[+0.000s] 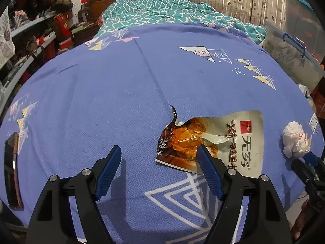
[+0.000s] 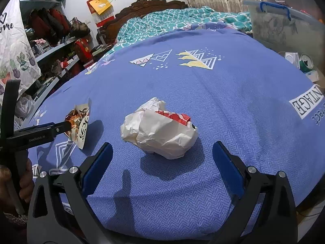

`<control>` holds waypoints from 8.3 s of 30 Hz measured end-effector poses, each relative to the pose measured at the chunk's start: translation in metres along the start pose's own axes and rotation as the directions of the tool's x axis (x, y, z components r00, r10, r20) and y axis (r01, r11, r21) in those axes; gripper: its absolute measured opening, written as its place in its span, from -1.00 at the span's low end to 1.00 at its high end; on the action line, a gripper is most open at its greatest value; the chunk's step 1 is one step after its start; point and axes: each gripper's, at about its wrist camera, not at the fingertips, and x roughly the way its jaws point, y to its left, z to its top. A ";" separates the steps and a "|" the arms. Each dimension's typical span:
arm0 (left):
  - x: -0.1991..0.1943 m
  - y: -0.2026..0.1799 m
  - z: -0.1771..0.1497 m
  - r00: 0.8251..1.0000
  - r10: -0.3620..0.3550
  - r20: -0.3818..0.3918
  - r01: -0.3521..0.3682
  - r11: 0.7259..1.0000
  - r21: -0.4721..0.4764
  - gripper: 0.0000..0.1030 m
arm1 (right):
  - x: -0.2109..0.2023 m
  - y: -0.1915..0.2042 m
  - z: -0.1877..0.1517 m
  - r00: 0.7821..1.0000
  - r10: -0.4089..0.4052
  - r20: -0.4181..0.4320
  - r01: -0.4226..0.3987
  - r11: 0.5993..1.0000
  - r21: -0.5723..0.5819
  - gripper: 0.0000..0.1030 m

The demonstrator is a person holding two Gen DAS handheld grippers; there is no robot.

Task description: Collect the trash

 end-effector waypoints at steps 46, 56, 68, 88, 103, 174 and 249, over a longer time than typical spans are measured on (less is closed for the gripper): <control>-0.024 -0.039 -0.002 0.990 -0.091 0.106 0.059 0.959 0.277 0.83 | -0.019 -0.026 0.006 0.992 -0.041 0.116 0.025 0.991 0.134 0.89; -0.007 -0.046 0.001 0.990 -0.138 0.042 0.112 0.917 0.384 0.83 | -0.018 -0.026 0.005 0.993 -0.039 0.115 0.023 0.991 0.135 0.89; 0.011 -0.031 0.010 0.983 -0.179 -0.049 0.182 0.875 0.449 0.83 | -0.013 -0.017 0.004 0.996 -0.024 0.090 0.015 0.995 0.096 0.89; 0.015 -0.068 0.027 0.910 -0.404 -0.089 0.414 0.879 0.236 -0.49 | -0.021 -0.020 0.004 0.988 -0.084 0.131 0.074 0.994 0.078 0.08; -0.006 -0.005 0.023 0.860 -0.502 -0.091 0.500 0.865 -0.041 0.15 | -0.013 -0.028 0.004 0.992 -0.064 0.106 0.051 0.991 0.124 0.60; -0.004 -0.172 0.072 0.983 -0.182 0.031 0.153 0.895 0.419 -0.60 | -0.034 -0.088 0.022 0.962 -0.152 0.225 0.120 0.981 0.151 0.07; -0.026 -0.260 0.103 0.927 -0.368 0.073 0.281 0.810 0.515 0.83 | -0.090 -0.158 0.046 0.926 -0.290 0.240 0.117 0.827 0.550 0.81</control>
